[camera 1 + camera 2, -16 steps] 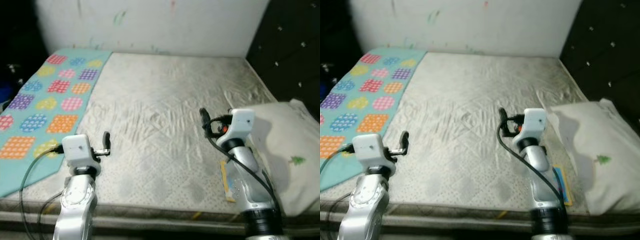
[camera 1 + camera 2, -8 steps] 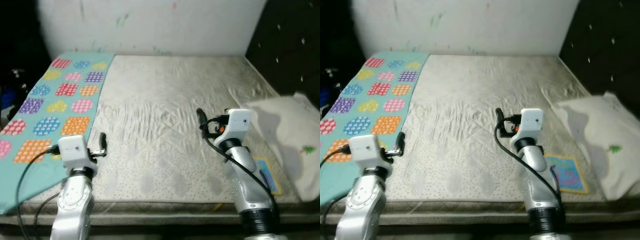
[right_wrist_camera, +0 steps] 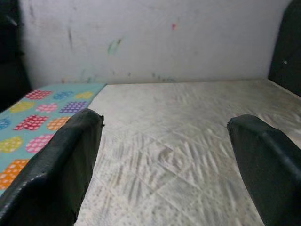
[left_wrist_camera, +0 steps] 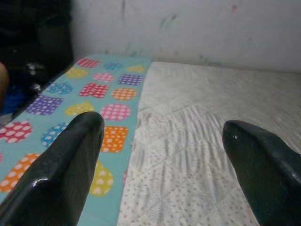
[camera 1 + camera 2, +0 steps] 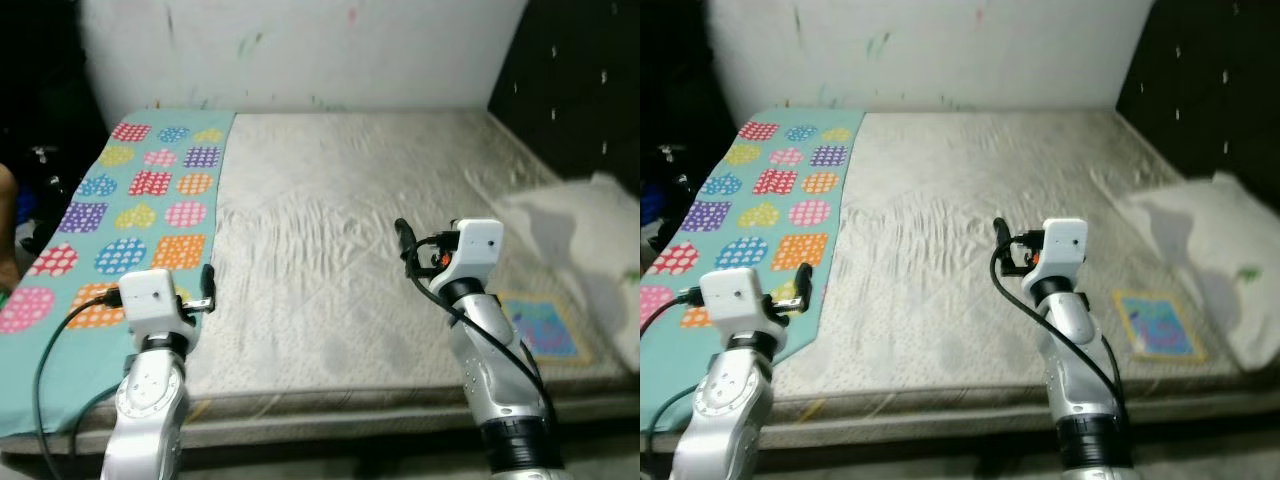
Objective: Clean up the room
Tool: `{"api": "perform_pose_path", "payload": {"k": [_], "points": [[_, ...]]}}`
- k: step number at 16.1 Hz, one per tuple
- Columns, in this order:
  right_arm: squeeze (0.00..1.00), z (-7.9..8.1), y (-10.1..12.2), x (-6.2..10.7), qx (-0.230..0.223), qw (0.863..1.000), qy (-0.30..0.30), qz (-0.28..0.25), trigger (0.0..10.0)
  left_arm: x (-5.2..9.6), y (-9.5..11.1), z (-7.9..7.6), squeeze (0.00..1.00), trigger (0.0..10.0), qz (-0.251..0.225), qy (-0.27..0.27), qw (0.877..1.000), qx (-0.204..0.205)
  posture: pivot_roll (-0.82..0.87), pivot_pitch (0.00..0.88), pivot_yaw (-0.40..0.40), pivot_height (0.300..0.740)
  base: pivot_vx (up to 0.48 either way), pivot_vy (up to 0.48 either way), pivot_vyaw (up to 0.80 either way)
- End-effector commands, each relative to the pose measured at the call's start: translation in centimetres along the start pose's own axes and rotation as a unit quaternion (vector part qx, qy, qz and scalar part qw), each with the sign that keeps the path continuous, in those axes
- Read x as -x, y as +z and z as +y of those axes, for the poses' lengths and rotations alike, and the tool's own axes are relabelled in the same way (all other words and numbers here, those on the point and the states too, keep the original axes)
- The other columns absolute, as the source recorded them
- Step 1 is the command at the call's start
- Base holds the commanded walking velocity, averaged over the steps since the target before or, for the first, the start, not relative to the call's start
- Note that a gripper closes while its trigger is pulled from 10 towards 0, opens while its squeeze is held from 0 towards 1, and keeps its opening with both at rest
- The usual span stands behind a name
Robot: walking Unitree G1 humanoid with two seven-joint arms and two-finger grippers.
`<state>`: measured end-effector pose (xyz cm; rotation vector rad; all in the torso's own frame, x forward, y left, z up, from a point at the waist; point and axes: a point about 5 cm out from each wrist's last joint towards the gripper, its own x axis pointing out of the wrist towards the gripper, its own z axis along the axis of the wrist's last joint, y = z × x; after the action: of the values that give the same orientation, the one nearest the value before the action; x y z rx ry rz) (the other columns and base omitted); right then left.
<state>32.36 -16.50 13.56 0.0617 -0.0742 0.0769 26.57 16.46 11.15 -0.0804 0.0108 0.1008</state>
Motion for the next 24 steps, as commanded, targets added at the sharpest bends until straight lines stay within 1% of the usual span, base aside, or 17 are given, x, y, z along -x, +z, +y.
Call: {"api": "perform_pose_path", "payload": {"k": [1,2,3,7,9,24], "points": [[0.0,0.35,0.51,-0.27,-0.003,1.0,0.002,-0.01,10.0,0.05,0.1,0.46,0.0,10.0,0.002,0.002,1.0,-0.002,-0.03,0.019,0.001,0.74,0.0,0.48,0.0],[0.0,0.39,0.49,-0.26,-0.003,1.0,0.002,-0.009,10.0,0.13,0.07,0.4,0.0,10.0,0.004,-0.003,1.0,0.001,-0.03,0.018,0.001,0.74,0.0,0.48,0.0],[0.0,0.46,0.46,-0.26,-0.003,1.0,0.003,-0.009,10.0,0.21,0.2,0.32,0.0,10.0,0.0,-0.009,1.0,0.0,-0.03,0.018,0.003,0.74,0.0,0.0,0.0],[0.0,0.51,0.29,-0.17,-0.004,1.0,0.003,-0.007,10.0,0.44,0.74,-0.19,0.0,10.0,-0.019,-0.043,0.999,0.022,-0.03,0.021,0.005,0.74,0.0,0.0,0.0],[0.0,0.47,0.27,-0.14,-0.004,1.0,0.003,-0.007,10.0,0.49,0.75,-0.25,0.0,10.0,-0.018,-0.047,0.998,0.025,-0.03,0.023,0.005,0.74,0.0,0.0,0.0],[0.0,0.32,0.16,-0.01,-0.001,1.0,0.001,-0.003,10.0,0.75,0.62,-0.47,0.0,10.0,-0.012,-0.058,0.998,0.031,-0.04,0.031,0.004,0.74,0.31,0.0,0.0]]}}
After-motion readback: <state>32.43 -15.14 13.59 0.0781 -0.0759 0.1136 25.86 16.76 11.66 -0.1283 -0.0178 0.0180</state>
